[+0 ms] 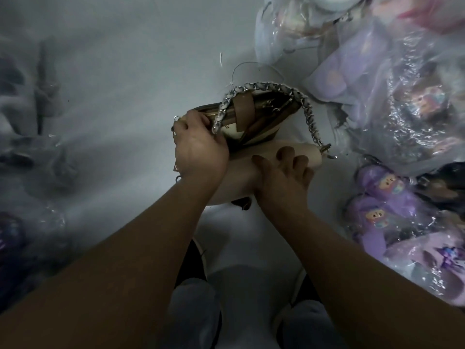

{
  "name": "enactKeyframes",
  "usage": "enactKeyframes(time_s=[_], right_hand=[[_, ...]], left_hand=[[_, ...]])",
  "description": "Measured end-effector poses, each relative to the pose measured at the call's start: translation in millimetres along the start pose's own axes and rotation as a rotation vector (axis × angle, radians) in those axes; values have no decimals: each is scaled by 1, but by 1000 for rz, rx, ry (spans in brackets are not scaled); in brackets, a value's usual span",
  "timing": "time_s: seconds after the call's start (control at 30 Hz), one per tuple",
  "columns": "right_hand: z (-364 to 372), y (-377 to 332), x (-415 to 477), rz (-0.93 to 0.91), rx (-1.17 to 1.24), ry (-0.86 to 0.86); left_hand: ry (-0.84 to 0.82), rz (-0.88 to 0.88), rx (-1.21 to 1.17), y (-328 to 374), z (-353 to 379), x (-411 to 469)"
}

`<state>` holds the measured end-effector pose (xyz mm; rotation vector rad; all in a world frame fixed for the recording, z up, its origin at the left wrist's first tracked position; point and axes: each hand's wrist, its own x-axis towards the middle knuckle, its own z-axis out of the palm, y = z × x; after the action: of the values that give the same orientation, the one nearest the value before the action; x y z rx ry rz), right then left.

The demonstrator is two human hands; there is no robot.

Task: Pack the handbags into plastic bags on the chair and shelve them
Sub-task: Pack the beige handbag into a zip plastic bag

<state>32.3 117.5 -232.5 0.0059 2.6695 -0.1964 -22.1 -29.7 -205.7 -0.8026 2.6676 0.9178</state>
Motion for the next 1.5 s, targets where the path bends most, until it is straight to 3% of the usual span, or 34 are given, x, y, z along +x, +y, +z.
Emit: enactKeyframes(time_s=[0.17,0.37,0.5,0.8,0.93,1.03,1.23,1.33,1.5], right_hand=[[-1,7,11,-100,15,90],[-34,16,0,-130,156,76],[-74,29,-25,-152,262,62],[-166,83,-93,-18,421,-14],[-202,118,-112,67,526,-146],[-218,136,-127,97,628,-225],[-217,144,-171,106,701,-366],[-215,140,-195,114,721,-368],[-211,143,-230,257,735,-307]], left_hand=[[-73,3,-93,10,-5,-6],[-146,-24,-552,55,-29,-38],[-166,141,-491,89,-59,-68],[2,355,57,165,-98,-131],[56,396,253,180,-96,-141],[-8,333,223,175,-85,-150],[-279,175,-121,167,-77,-175],[-370,153,-88,157,-84,-188],[-367,129,-71,157,-88,-206]])
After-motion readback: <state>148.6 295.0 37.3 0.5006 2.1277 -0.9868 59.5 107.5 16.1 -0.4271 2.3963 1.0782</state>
